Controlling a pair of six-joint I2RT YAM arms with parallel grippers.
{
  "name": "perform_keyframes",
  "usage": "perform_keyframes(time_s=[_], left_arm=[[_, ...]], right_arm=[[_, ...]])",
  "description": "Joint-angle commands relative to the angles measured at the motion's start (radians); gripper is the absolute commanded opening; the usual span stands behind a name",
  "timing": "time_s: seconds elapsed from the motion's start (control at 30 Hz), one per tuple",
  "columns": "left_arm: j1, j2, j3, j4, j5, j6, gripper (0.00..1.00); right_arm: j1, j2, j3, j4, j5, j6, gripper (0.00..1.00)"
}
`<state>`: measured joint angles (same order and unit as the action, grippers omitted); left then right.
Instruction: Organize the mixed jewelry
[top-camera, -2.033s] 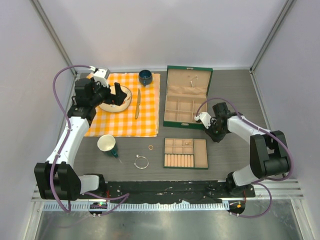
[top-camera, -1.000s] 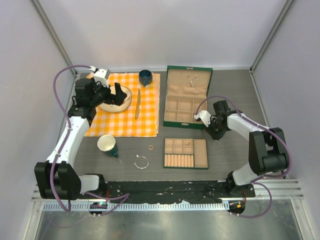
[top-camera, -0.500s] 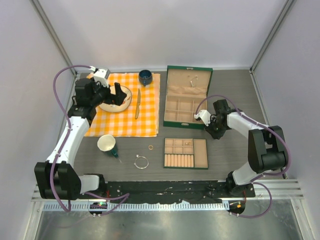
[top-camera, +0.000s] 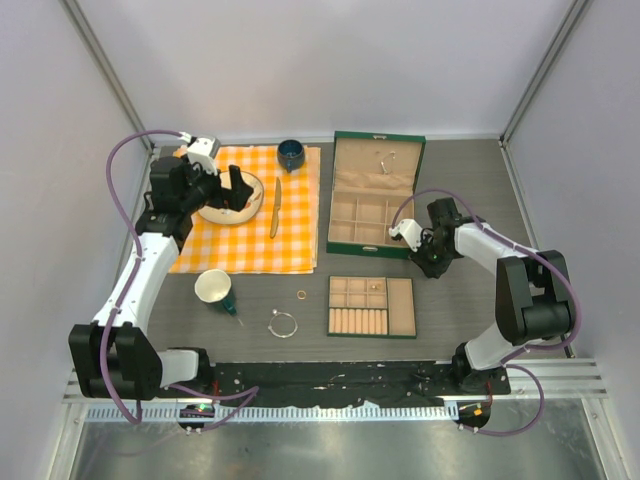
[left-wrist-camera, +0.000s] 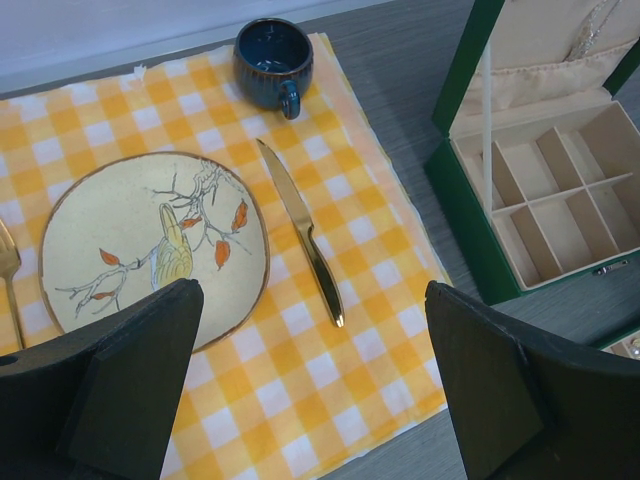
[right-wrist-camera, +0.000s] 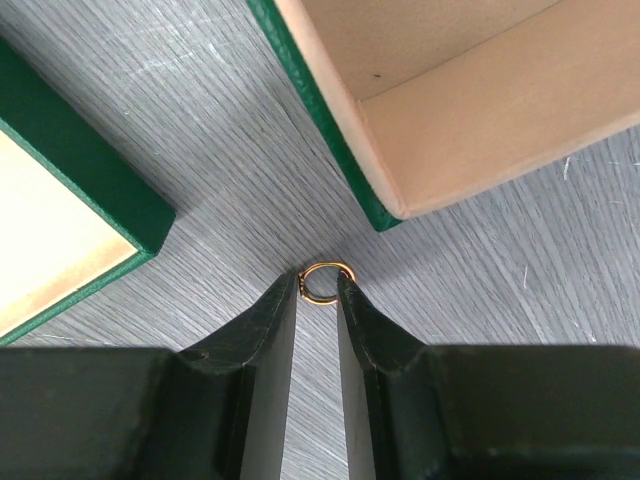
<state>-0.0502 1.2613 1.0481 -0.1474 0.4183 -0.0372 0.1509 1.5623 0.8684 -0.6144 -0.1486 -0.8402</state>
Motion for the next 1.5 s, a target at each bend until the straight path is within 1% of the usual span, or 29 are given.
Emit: perform_keyframes(time_s=[0.0, 0.57, 0.9, 1.47], left_arm=[[0.000, -0.005, 0.006, 0.025, -0.006, 0.020, 1.00], [0.000, -0.005, 0.004, 0.025, -0.009, 0.022, 1.00], [0.000, -0.010, 0.003, 0.023, -0.009, 0.022, 1.00], [0.000, -0.008, 0.004, 0.025, -0.007, 0.022, 1.00]], right_arm=[[-0.004, 0.021, 0.001, 0.005, -0.040, -0.019, 0.29], [-0.002, -0.010, -0.003, -0.011, -0.068, -0.022, 0.29], [-0.002, -0.067, -0.022, -0.004, -0.068, -0.017, 0.32], [-0.002, -0.036, -0.012, 0.016, -0.037, -0.022, 0.32]])
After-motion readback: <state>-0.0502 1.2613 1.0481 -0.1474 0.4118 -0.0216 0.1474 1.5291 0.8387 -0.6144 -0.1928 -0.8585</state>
